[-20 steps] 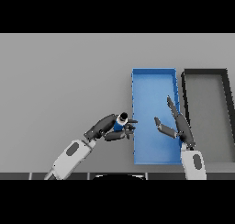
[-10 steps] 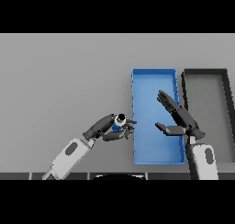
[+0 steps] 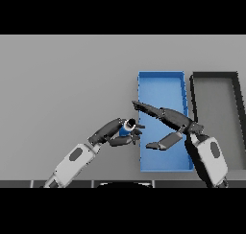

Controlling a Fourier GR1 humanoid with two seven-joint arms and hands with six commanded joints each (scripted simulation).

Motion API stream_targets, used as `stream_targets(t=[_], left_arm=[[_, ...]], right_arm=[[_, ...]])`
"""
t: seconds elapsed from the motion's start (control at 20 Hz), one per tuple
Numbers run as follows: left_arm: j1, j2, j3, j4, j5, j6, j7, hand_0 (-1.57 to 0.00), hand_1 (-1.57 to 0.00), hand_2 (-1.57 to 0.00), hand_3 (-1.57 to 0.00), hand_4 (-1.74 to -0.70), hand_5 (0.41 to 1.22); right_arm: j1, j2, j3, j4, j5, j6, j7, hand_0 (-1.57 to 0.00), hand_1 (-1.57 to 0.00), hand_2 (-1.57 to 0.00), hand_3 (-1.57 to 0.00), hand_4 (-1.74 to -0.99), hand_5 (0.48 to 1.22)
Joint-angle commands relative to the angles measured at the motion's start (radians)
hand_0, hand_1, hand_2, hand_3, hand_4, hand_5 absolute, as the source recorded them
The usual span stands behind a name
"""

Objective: Pick up the blue pipe and place it into the blue bin.

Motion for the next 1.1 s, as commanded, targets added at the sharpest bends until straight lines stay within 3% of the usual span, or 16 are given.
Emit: stream_targets(t=[0.0, 0.1, 0.2, 0.4, 0.6, 0.65, 0.7, 0.75, 0.8, 0.85, 0.95, 1.0, 1.05], left_arm=[[0.002, 0.004, 0.003, 0.002, 0.005, -0.003, 0.000, -1.57, -1.57, -1.57, -1.44, -1.73, 1.221], [0.013, 0.009, -0.002, -0.002, 0.005, -0.012, -0.027, -1.57, -1.57, -1.57, -1.44, -1.73, 1.221], [0.009, 0.009, 0.001, 0.011, 0.015, -0.028, -0.047, -1.57, -1.57, -1.57, -1.49, -1.63, 1.221], [0.012, 0.014, 0.000, 0.013, 0.008, -0.046, -0.052, -1.57, -1.57, -1.57, -1.54, -1.52, 1.221], [0.001, -0.008, 0.014, 0.038, -0.020, -0.046, -0.027, -1.57, -1.57, -1.57, -1.56, -1.47, 1.221], [-0.002, -0.009, 0.019, 0.041, -0.019, -0.047, -0.015, -1.57, -1.57, -1.57, -1.56, -1.52, 1.221], [-0.001, -0.005, 0.024, 0.027, -0.015, -0.054, -0.026, -1.57, -1.57, -1.57, -1.28, -1.57, 1.221], [0.000, 0.004, 0.011, 0.025, -0.053, -0.039, 0.005, -1.57, -1.57, -1.57, -1.19, -1.60, 1.221], [-0.021, 0.019, 0.001, 0.023, -0.088, -0.034, 0.048, -1.57, -1.53, -1.57, -1.12, -1.63, 1.221], [-0.013, 0.021, 0.005, 0.006, -0.083, -0.028, 0.059, -1.57, -1.54, -1.57, -1.12, -1.65, 1.221], [-0.007, 0.000, 0.007, 0.012, -0.086, -0.025, 0.020, -1.57, -1.55, -1.57, -1.28, -1.68, 1.221], [0.003, -0.013, 0.009, 0.011, -0.072, -0.034, 0.012, -1.57, -1.55, -1.57, -1.34, -1.69, 1.221], [0.008, -0.026, 0.018, 0.019, -0.061, -0.039, 0.003, -1.57, -1.56, -1.57, -1.39, -1.70, 1.221]], right_arm=[[-0.024, 0.001, 0.005, -0.002, -0.003, 0.006, -0.005, 0.00, 0.00, 0.00, 0.00, -1.324, 0.488], [-0.068, 0.016, 0.033, 0.015, 0.003, 0.026, 0.008, 0.00, 0.00, 0.00, 0.00, -1.307, 0.497], [-0.122, 0.043, 0.053, 0.051, 0.028, 0.044, 0.011, 0.00, 0.00, 0.00, 0.00, -1.270, 0.510], [-0.196, 0.092, 0.097, 0.100, 0.050, 0.049, 0.049, 0.00, 0.00, 0.00, 0.00, -1.232, 0.517], [-0.251, 0.156, 0.127, 0.167, 0.064, 0.054, 0.077, 0.00, 0.00, -0.01, 0.00, -1.210, 0.498], [-0.276, 0.164, 0.129, 0.183, 0.053, 0.060, 0.090, -0.02, -0.03, -0.05, -0.03, -1.236, 0.493], [-0.280, 0.175, 0.143, 0.182, 0.061, 0.062, 0.095, -0.11, -0.14, -0.16, -0.12, -1.291, 0.483], [-0.290, 0.179, 0.144, 0.190, 0.063, 0.071, 0.090, -0.26, -0.30, -0.31, -0.25, -1.348, 0.477], [-0.300, 0.189, 0.148, 0.206, 0.074, 0.081, 0.079, -0.47, -0.49, -0.49, -0.52, -1.365, 0.477], [-0.312, 0.196, 0.151, 0.213, 0.073, 0.082, 0.054, -0.69, -0.70, -0.71, -0.66, -1.433, 0.486], [-0.318, 0.200, 0.164, 0.209, 0.044, 0.068, 0.039, -1.01, -1.02, -1.02, -0.88, -1.527, 0.570], [-0.321, 0.205, 0.172, 0.219, 0.030, 0.059, 0.026, -1.12, -1.13, -1.13, -1.02, -1.498, 0.638], [-0.326, 0.204, 0.170, 0.232, 0.027, 0.053, 0.012, -1.21, -1.22, -1.22, -1.13, -1.474, 0.755]])
